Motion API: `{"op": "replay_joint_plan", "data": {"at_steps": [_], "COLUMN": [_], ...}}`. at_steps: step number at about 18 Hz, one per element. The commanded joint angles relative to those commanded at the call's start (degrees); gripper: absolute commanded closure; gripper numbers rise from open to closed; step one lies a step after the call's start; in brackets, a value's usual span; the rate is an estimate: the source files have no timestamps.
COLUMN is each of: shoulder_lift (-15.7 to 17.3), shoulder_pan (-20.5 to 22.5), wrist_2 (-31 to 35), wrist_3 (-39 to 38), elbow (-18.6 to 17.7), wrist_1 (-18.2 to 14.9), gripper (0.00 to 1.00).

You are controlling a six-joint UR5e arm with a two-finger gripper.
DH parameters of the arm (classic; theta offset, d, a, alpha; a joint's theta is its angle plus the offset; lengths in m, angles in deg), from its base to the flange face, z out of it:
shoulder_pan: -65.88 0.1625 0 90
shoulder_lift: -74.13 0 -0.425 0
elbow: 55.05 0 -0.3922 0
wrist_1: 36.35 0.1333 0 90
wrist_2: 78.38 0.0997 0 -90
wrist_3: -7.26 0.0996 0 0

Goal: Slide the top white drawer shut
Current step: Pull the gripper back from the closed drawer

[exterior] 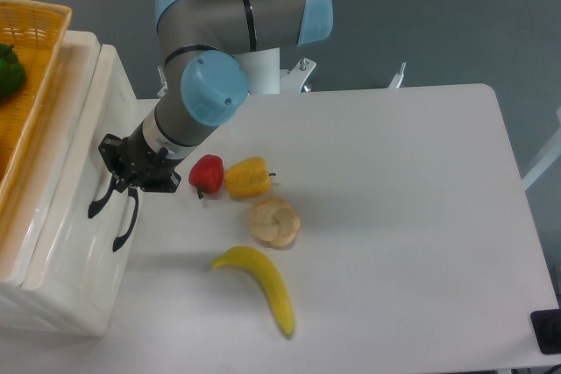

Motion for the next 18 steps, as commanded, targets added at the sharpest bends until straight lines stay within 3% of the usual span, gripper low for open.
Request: {"op": "replay_joint_plan", "data": {"at_steps": [6, 11, 15, 18], "shoulder_lift": [-0.52, -2.72, -4.65, -4.75], "shoulder_pan": [0.26, 5.26, 11.41, 17.82], "wrist_2": [0.0, 3.94, 7.29, 7.21], "wrist_3": [0.35, 0.7, 1.4, 6.31], "elbow": [0.18, 0.7, 3.68, 4.13], "wrist_1": [1.13, 2.11, 2.37, 7.63], "gripper": [1.0, 0.94, 0.81, 0.65]}}
